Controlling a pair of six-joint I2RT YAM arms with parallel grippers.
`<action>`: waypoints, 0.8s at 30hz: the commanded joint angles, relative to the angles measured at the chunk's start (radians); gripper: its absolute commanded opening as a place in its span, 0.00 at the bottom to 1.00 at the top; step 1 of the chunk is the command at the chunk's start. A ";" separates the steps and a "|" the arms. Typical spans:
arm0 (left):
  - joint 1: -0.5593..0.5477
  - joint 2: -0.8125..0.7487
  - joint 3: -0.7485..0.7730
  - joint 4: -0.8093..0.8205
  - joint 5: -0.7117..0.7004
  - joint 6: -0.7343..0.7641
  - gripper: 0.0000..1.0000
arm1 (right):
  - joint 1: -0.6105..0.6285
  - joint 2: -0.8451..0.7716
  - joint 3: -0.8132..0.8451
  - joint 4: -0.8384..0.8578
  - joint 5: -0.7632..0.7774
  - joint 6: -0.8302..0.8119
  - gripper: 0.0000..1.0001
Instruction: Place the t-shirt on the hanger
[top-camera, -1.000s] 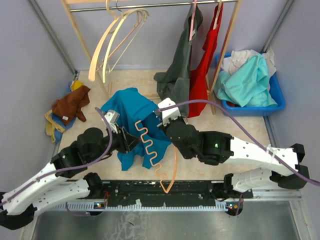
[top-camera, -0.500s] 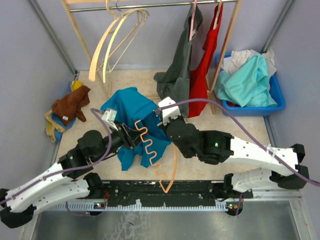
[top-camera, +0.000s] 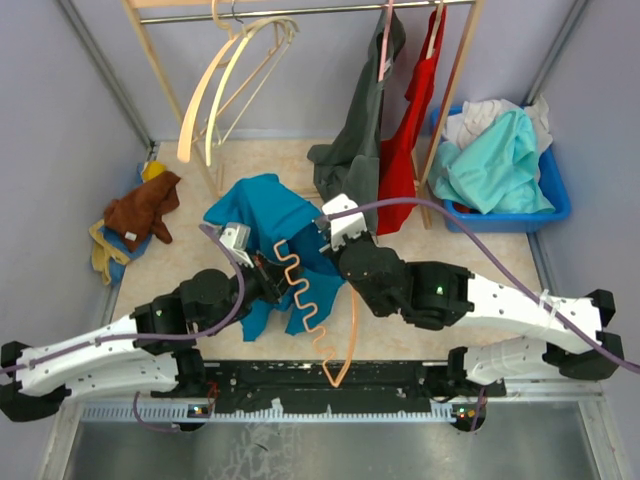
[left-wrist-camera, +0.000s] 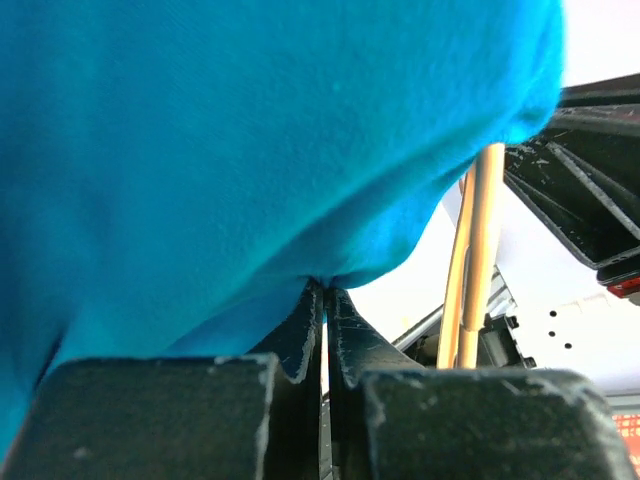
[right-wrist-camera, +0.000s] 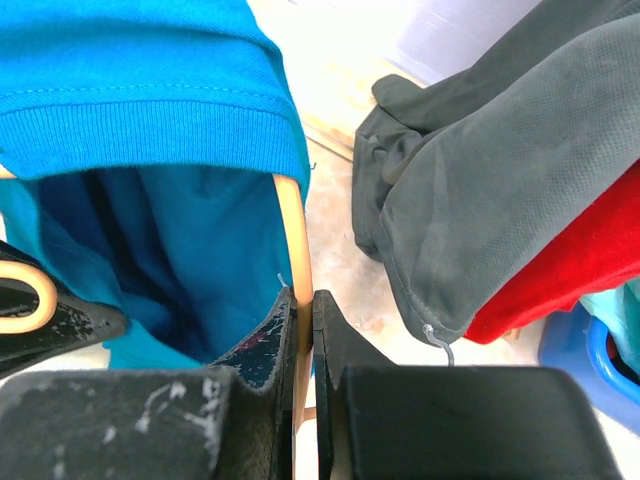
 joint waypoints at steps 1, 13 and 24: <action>-0.040 0.007 0.079 -0.067 -0.100 -0.010 0.00 | -0.009 -0.066 -0.003 0.072 0.032 0.027 0.00; -0.087 -0.014 0.172 -0.226 -0.105 -0.029 0.00 | -0.015 -0.100 -0.047 0.049 0.072 0.027 0.00; -0.101 0.098 0.401 -0.493 0.003 0.016 0.00 | -0.019 -0.129 -0.101 0.049 0.116 0.005 0.00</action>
